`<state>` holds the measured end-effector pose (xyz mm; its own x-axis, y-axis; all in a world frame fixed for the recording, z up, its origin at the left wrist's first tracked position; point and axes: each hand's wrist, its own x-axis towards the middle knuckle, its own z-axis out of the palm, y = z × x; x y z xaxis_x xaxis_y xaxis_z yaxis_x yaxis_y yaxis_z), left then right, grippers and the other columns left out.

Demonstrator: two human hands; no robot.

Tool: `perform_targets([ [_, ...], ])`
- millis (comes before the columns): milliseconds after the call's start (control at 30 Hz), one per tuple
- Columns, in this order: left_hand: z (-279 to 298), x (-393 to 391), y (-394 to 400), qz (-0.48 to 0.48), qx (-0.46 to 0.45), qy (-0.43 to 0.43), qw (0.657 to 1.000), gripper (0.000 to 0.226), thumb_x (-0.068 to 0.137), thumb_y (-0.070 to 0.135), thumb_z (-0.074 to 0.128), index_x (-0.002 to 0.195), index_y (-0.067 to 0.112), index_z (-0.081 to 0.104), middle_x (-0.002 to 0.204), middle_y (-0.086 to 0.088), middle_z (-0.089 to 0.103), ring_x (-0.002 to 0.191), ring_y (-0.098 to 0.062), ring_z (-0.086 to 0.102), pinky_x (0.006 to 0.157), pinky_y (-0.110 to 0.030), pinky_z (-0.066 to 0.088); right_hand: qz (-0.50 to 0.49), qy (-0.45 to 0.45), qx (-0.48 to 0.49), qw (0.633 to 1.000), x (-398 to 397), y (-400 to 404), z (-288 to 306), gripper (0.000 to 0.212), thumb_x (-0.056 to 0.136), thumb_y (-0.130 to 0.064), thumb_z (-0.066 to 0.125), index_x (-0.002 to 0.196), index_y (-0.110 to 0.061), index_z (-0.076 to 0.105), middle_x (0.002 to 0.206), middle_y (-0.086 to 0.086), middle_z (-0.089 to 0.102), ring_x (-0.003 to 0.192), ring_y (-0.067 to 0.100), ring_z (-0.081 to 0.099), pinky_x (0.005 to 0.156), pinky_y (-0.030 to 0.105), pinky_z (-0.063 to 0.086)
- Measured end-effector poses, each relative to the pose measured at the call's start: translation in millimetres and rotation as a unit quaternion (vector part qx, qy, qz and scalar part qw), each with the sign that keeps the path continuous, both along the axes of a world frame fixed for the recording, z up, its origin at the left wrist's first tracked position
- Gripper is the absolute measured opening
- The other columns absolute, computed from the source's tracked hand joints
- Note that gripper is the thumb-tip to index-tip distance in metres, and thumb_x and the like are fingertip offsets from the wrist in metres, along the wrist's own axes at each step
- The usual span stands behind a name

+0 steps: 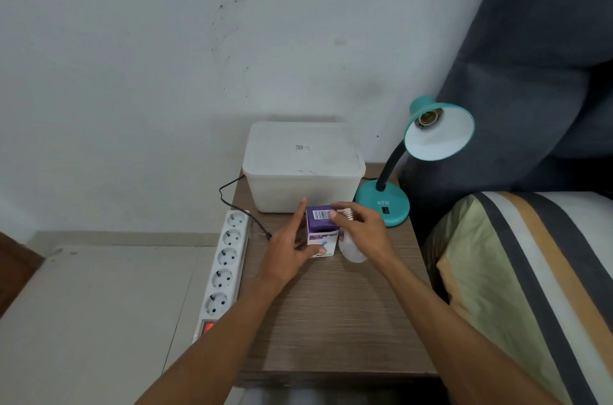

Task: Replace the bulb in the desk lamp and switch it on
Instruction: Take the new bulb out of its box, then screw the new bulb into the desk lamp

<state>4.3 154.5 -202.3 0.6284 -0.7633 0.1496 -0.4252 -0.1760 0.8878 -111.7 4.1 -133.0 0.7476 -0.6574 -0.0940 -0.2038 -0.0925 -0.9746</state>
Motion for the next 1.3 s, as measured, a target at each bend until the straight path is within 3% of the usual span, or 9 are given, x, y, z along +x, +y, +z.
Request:
perform_targets([
  [267,1,-7,-1,0.010,-0.022,-0.008,1.000,0.094,0.087,0.021,0.082,0.159,0.044,0.025,0.138,-0.007,0.063,0.118,-0.015,0.069,0.094,-0.035,0.062,-0.001,-0.004,-0.072,0.997,0,12,-6,0.036,0.082,-0.026,0.080,0.116,-0.023,0.068,0.097,-0.010,0.069,0.087,-0.001,0.068,0.070,0.022,0.059],
  [433,-3,-8,-3,0.033,-0.028,-0.009,0.999,0.089,0.086,0.014,0.083,0.157,0.041,0.036,0.133,-0.005,0.066,0.114,-0.014,0.070,0.090,-0.036,0.063,0.002,0.024,-0.107,0.994,0,13,-3,0.035,0.082,-0.026,0.080,0.112,-0.033,0.063,0.093,-0.017,0.065,0.086,0.003,0.068,0.071,0.023,0.060],
  [567,2,-11,-5,0.043,-0.038,-0.018,0.998,0.088,0.086,0.009,0.081,0.156,0.040,0.037,0.134,-0.003,0.054,0.121,-0.019,0.064,0.091,-0.030,0.062,-0.020,0.052,-0.130,0.990,0,14,-3,0.037,0.085,-0.032,0.076,0.117,-0.027,0.056,0.095,-0.016,0.060,0.085,0.004,0.065,0.068,0.022,0.058],
  [733,7,1,-14,0.094,-0.061,-0.008,0.994,0.081,0.085,0.005,0.082,0.154,0.026,0.045,0.139,-0.002,0.060,0.125,-0.016,0.063,0.098,-0.036,0.060,-0.147,0.047,-0.080,0.985,-1,2,2,0.020,0.088,-0.021,0.068,0.102,-0.021,0.054,0.099,0.007,0.067,0.084,0.013,0.063,0.063,0.024,0.046],
  [867,9,8,-18,0.117,-0.041,-0.018,0.992,0.078,0.086,0.003,0.081,0.152,0.025,0.048,0.134,-0.002,0.059,0.120,-0.014,0.063,0.100,-0.038,0.058,-0.220,-0.031,-0.034,0.974,-9,-11,16,0.020,0.089,-0.023,0.070,0.107,-0.022,0.063,0.089,-0.001,0.072,0.078,0.010,0.069,0.065,0.024,0.053],
  [967,5,10,-18,0.114,-0.030,-0.038,0.992,0.081,0.087,0.003,0.080,0.155,0.030,0.045,0.130,-0.003,0.056,0.119,-0.015,0.062,0.102,-0.040,0.057,-0.237,-0.068,0.015,0.969,-16,-26,23,0.030,0.092,-0.027,0.068,0.121,-0.022,0.066,0.098,0.001,0.072,0.089,0.011,0.070,0.067,0.019,0.053],
  [1133,12,-7,-14,0.156,-0.001,-0.162,0.975,0.096,0.083,0.026,0.086,0.160,0.037,0.030,0.160,-0.013,0.027,0.136,-0.018,0.043,0.106,-0.041,0.053,-0.255,-0.056,0.022,0.965,-34,-36,39,0.034,0.093,-0.026,0.065,0.125,-0.017,0.059,0.103,-0.001,0.066,0.089,0.009,0.063,0.074,0.028,0.053],
  [1233,33,-26,-16,0.118,-0.033,-0.269,0.955,0.101,0.081,0.048,0.082,0.162,0.032,0.023,0.170,-0.015,0.007,0.154,-0.034,0.026,0.110,-0.049,0.048,-0.245,-0.074,0.016,0.967,-47,-42,54,0.048,0.072,-0.020,0.068,0.117,-0.017,0.051,0.099,-0.003,0.063,0.091,0.017,0.062,0.078,0.044,0.057],
  [1300,50,-33,-28,0.055,-0.061,-0.328,0.941,0.104,0.081,0.045,0.084,0.163,0.033,0.020,0.172,-0.012,0.004,0.159,-0.035,0.012,0.117,-0.057,0.040,-0.240,-0.076,-0.025,0.968,-54,-48,66,0.057,0.058,-0.019,0.065,0.113,-0.018,0.051,0.102,0.000,0.064,0.096,0.022,0.063,0.075,0.037,0.054],
])
